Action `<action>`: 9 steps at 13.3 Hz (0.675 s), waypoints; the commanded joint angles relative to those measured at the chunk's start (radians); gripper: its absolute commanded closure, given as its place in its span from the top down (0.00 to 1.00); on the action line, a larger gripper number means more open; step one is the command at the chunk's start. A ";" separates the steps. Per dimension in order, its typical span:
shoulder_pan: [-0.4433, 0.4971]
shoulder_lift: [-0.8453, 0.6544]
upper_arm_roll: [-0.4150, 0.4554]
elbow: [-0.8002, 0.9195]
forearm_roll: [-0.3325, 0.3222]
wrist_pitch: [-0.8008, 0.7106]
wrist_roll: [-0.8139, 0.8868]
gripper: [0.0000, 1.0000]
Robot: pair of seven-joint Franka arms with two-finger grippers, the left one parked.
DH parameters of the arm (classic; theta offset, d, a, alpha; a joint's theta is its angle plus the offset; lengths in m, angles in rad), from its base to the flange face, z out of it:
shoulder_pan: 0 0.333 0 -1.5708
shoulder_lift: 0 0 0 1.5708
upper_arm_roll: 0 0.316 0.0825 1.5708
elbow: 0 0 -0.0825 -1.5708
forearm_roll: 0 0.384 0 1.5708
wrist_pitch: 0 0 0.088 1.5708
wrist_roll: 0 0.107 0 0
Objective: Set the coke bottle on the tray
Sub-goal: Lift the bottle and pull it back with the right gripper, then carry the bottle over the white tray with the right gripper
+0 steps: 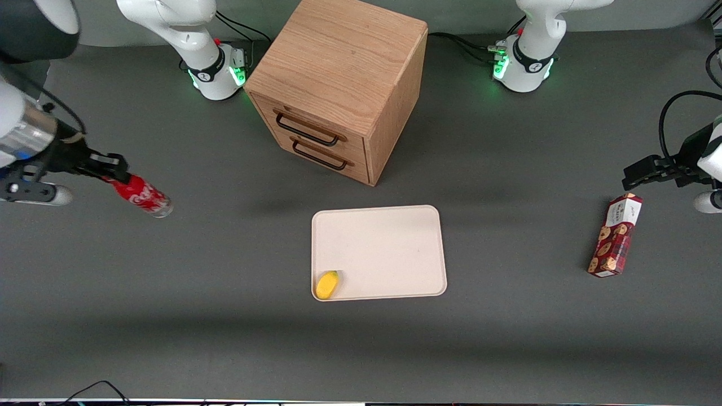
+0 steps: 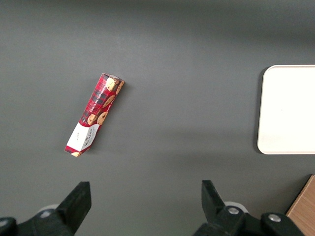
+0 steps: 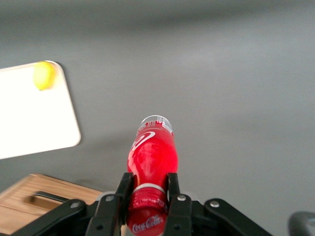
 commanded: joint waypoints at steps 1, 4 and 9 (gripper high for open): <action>0.068 0.174 0.070 0.192 -0.007 -0.025 0.199 0.00; 0.225 0.330 0.070 0.335 -0.062 0.011 0.397 0.00; 0.345 0.455 0.078 0.340 -0.108 0.103 0.508 0.00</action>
